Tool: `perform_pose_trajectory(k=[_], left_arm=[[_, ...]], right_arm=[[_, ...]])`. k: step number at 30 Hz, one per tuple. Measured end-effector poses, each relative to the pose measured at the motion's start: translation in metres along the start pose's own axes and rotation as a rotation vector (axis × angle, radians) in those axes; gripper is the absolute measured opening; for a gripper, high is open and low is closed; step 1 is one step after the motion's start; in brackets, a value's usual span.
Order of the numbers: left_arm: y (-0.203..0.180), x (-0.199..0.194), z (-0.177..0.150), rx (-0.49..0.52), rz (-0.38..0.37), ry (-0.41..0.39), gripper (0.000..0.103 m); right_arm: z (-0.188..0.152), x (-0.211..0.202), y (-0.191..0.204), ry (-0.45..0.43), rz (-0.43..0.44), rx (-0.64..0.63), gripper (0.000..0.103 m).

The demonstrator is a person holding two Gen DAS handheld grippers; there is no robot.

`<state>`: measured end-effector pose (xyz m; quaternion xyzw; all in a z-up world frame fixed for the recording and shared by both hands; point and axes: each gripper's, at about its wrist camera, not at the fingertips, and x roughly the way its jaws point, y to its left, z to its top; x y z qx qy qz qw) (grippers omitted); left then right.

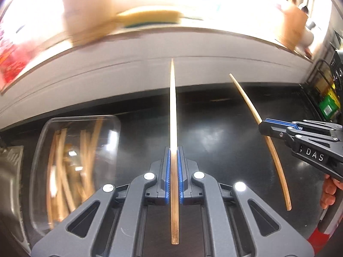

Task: Organize utensils
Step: 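Carry both chopsticks upright over the clear tray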

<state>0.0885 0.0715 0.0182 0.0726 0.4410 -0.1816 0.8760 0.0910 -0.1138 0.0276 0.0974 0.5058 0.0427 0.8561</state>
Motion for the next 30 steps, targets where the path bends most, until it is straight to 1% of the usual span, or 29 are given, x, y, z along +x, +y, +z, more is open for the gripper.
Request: perform_pose_trajectory(k=[5, 11, 16, 22, 30], left_arm=[[0.06, -0.025, -0.012, -0.069, 0.052, -0.019, 0.005], [0.114, -0.047, -0.026, -0.13, 0.097, -0.029, 0.005], [0.158, -0.058, -0.041, -0.162, 0.112, -0.028, 0.005], [0.185, -0.056, -0.047, -0.158, 0.108, -0.016, 0.005], [0.208, -0.048, -0.047, -0.114, 0.079, -0.006, 0.006]], right_arm=[[0.008, 0.012, 0.064, 0.001, 0.058, -0.059, 0.007], [0.011, 0.024, 0.139, 0.007, 0.126, -0.115, 0.007], [0.008, 0.042, 0.186, 0.026, 0.164, -0.104, 0.007], [0.005, 0.06, 0.223, 0.034, 0.179, -0.045, 0.007], [0.003, 0.071, 0.24, 0.01, 0.156, 0.039, 0.007]])
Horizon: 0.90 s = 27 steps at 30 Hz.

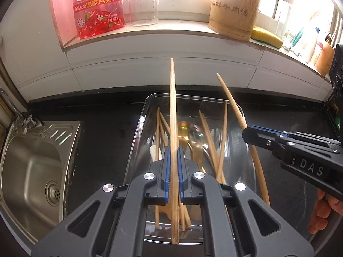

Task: Organize utensils
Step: 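Carry both chopsticks upright over the clear tray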

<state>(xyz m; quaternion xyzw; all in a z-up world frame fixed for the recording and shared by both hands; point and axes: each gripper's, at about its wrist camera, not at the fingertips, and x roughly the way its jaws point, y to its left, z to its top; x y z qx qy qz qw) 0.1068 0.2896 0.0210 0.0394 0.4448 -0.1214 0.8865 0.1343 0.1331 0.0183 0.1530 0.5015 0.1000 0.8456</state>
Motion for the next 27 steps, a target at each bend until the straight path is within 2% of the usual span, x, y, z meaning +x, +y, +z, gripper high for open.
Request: perform_pose_trajectory(k=[9, 27], left_arm=[[0.006, 0.014, 0.001, 0.028, -0.049, 0.012, 0.006], [0.009, 0.02, -0.001, 0.036, -0.061, 0.02, 0.006]], right_arm=[[0.001, 0.011, -0.009, -0.019, -0.048, 0.1, 0.007], [0.005, 0.007, -0.009, -0.038, -0.083, 0.104, 0.007]])
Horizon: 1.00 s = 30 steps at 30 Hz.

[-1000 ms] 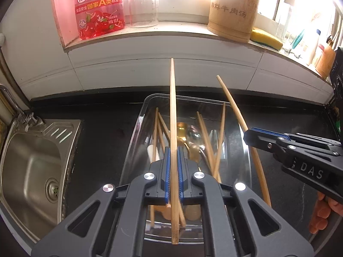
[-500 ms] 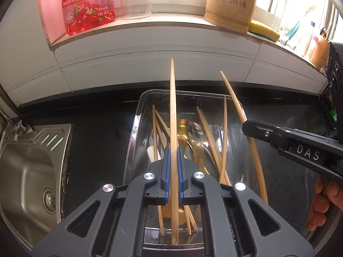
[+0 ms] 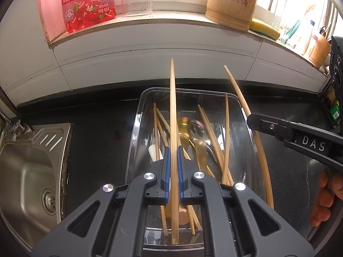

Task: Organize utensils
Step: 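Carry both chopsticks upright over the clear tray, then open both grippers to drop the chopsticks into the tray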

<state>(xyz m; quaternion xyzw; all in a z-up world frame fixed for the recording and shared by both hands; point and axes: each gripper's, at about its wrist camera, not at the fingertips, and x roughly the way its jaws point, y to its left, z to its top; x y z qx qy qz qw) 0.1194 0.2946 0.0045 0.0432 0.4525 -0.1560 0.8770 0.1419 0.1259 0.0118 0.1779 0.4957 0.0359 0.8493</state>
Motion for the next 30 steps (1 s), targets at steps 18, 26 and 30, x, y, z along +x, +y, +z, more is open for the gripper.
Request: perform_pose_trajectory(k=[18, 26, 30], left_arm=[[0.0, 0.001, -0.002, -0.005, 0.057, 0.013, 0.012], [-0.004, -0.006, -0.004, 0.004, 0.104, -0.019, 0.094], [-0.004, -0.004, -0.008, 0.008, 0.115, -0.006, 0.097]], right_arm=[[0.01, -0.009, -0.002, -0.01, -0.011, 0.006, 0.007], [0.013, -0.006, 0.004, 0.007, 0.004, 0.001, 0.092], [0.017, 0.001, 0.005, 0.012, 0.039, 0.01, 0.097]])
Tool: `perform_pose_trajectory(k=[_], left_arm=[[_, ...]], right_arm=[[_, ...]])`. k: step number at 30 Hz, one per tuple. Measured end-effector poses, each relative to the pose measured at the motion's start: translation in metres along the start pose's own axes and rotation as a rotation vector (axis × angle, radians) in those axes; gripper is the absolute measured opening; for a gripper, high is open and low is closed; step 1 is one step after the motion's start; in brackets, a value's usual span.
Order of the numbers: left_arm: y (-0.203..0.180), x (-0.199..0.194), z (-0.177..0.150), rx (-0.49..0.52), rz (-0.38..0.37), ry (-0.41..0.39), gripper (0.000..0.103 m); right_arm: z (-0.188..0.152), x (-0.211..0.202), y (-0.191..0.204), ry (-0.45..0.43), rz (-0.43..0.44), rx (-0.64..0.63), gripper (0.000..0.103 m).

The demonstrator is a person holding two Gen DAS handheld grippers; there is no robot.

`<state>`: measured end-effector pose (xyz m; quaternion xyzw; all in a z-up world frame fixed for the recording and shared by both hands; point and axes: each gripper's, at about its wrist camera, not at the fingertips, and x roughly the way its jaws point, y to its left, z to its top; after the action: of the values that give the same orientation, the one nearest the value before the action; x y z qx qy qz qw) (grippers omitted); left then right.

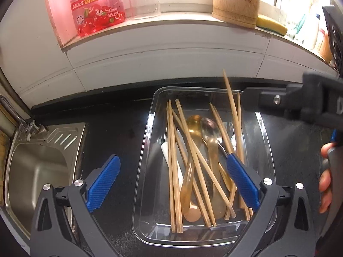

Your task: Organize utensils

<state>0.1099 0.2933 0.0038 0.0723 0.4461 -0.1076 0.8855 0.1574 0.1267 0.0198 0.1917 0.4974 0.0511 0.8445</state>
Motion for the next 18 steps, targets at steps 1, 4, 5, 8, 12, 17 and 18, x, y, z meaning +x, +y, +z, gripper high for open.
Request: perform_pose_trajectory(k=[1, 4, 5, 8, 12, 17, 18], left_arm=[[0.0, 0.0, -0.001, -0.003, 0.003, 0.001, 0.097], [0.001, -0.003, -0.001, -0.016, -0.008, -0.005, 0.097], [0.0, -0.004, -0.001, -0.019, -0.008, -0.008, 0.097], [-0.003, -0.01, 0.003, -0.033, -0.021, -0.023, 0.097], [-0.022, -0.02, 0.011, -0.012, -0.03, -0.051, 0.097], [-0.054, -0.031, 0.024, 0.016, -0.053, -0.078, 0.097], [-0.064, -0.033, 0.027, 0.024, -0.06, -0.082, 0.097]], right_arm=[[0.001, -0.001, 0.0, -0.008, -0.003, -0.001, 0.097], [0.004, -0.004, -0.005, -0.035, -0.01, 0.006, 0.097], [0.006, -0.005, -0.009, -0.04, -0.007, 0.016, 0.097], [0.009, -0.013, -0.018, -0.068, -0.006, 0.044, 0.097], [0.011, -0.025, -0.033, -0.1, -0.018, 0.068, 0.097], [0.008, -0.05, -0.056, -0.12, -0.044, 0.063, 0.097], [0.009, -0.058, -0.064, -0.129, -0.057, 0.058, 0.097]])
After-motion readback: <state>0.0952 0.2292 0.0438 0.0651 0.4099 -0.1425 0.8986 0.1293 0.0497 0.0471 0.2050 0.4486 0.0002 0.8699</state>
